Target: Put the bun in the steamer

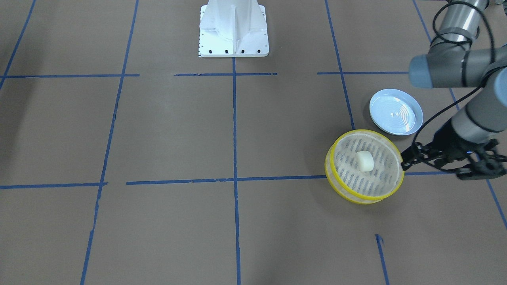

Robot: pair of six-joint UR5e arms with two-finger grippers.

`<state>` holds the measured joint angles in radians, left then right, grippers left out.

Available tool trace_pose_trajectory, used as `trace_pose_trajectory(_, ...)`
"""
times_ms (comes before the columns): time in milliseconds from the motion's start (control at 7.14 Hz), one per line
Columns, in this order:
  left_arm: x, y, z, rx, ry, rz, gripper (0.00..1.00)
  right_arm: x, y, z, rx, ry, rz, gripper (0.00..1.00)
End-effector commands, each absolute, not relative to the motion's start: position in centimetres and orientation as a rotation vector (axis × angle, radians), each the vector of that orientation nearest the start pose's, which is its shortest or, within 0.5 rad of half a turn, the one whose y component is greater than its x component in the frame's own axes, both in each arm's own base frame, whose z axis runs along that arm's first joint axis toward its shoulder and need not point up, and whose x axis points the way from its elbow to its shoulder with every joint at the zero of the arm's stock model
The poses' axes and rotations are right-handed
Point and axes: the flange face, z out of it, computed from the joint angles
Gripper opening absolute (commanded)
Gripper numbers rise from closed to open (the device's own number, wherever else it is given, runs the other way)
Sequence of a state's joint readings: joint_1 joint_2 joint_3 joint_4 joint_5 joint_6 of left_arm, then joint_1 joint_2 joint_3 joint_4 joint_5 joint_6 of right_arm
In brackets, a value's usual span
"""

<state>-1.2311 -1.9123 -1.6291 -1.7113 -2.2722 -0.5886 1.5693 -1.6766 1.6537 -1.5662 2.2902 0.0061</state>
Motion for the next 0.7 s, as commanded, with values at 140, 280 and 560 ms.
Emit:
trace_pose_trajectory(140,-2.6,-54.1,52.9,0.250,0.791,0.045,1.00,6.7,-44.6,67.1,-0.020,-0.719,0.011,1.00)
trace_pose_trajectory(280,-7.3,-51.5,56.1,0.257,0.768,0.028,1.00,6.7,-44.6,67.1,-0.020,-0.719,0.011,1.00)
trace_pose_trajectory(560,-8.7,-50.1,57.4,0.174,0.765,-0.017,1.00,6.7,-44.6,67.1,-0.020,-0.719,0.011,1.00)
